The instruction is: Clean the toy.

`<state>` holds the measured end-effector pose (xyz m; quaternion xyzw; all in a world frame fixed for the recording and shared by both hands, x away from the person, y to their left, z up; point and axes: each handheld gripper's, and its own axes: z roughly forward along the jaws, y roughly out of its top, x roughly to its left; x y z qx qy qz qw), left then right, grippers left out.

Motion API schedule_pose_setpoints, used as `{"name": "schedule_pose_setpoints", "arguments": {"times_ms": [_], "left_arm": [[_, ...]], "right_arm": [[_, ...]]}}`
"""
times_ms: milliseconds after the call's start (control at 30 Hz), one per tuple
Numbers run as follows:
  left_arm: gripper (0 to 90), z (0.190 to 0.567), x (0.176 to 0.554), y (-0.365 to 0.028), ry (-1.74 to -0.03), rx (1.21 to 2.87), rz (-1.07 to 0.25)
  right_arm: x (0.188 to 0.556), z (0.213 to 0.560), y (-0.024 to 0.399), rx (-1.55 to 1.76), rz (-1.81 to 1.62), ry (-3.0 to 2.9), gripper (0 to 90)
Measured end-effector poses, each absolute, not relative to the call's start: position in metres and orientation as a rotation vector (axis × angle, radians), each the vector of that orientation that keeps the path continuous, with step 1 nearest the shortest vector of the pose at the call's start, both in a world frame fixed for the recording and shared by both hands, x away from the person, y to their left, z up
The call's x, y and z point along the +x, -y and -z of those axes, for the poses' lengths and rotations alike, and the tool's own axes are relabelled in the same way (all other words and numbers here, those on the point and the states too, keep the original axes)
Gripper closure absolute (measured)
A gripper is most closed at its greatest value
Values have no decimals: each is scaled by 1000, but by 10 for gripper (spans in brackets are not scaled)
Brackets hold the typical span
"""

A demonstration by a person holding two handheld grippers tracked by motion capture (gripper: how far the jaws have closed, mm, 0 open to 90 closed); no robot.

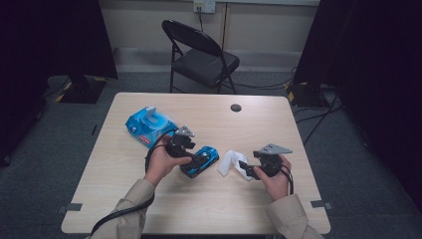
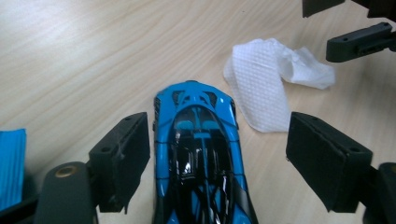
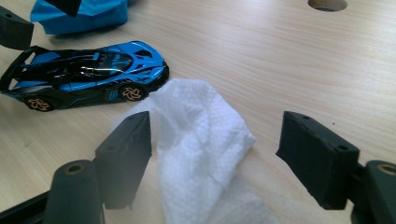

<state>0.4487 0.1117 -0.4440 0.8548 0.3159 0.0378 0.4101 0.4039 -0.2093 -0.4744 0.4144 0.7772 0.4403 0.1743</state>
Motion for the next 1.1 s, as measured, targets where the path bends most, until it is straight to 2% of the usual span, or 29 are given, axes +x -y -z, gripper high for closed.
{"name": "schedule_pose_setpoints", "arguments": {"times_ms": [300,1100], "left_arm": [[194,440,440,-115,-752,2154,-72],[190,449,423,-154,-753,2180,-47]], "right_arm": [[403,471,214,1173,-1257,-2244,198],[389,473,232,1127,-1196,-2282,203]]}}
